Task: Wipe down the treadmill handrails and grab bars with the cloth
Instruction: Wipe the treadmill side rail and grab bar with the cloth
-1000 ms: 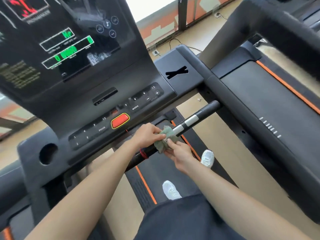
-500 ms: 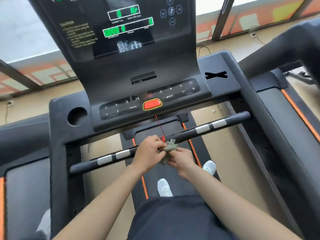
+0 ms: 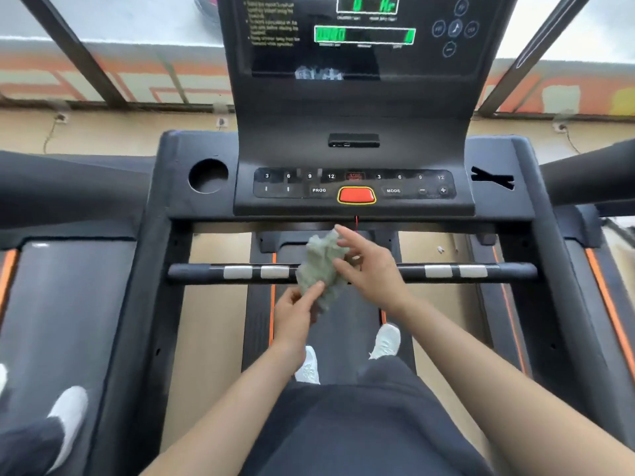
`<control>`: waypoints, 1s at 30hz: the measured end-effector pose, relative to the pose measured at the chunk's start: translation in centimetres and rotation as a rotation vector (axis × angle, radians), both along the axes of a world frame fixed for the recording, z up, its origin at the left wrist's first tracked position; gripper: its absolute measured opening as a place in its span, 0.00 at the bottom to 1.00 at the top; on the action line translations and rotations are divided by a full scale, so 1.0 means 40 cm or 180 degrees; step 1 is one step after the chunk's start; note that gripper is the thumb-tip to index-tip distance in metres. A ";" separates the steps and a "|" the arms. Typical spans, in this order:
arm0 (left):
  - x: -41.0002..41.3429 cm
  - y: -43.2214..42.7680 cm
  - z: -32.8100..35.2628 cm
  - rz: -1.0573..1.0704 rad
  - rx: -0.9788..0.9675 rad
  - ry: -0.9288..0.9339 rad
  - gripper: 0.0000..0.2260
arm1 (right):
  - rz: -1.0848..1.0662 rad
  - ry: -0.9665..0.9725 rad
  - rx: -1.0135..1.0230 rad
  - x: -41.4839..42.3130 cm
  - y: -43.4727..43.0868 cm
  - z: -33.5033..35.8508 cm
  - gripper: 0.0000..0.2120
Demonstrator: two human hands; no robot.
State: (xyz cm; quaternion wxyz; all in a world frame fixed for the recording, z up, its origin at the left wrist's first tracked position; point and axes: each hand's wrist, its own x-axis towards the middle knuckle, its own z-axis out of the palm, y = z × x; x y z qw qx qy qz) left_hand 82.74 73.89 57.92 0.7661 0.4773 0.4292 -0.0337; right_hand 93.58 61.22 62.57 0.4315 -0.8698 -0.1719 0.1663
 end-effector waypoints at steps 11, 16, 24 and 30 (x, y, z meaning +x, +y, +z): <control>0.013 -0.075 -0.066 0.1288 -0.0187 0.0923 0.17 | 0.1963 -0.0231 -0.1513 0.116 0.052 -0.062 0.21; 0.069 -0.109 -0.039 0.1601 -0.0895 0.0085 0.12 | 0.2370 -0.0197 -0.1680 0.182 0.019 -0.051 0.20; 0.100 -0.167 -0.052 0.1682 -0.0790 -0.0023 0.18 | 0.2597 -0.0266 -0.1730 0.249 -0.034 -0.051 0.11; 0.106 -0.193 -0.055 0.1777 -0.0536 0.0196 0.20 | 0.2685 -0.0439 -0.1813 0.262 -0.070 -0.036 0.11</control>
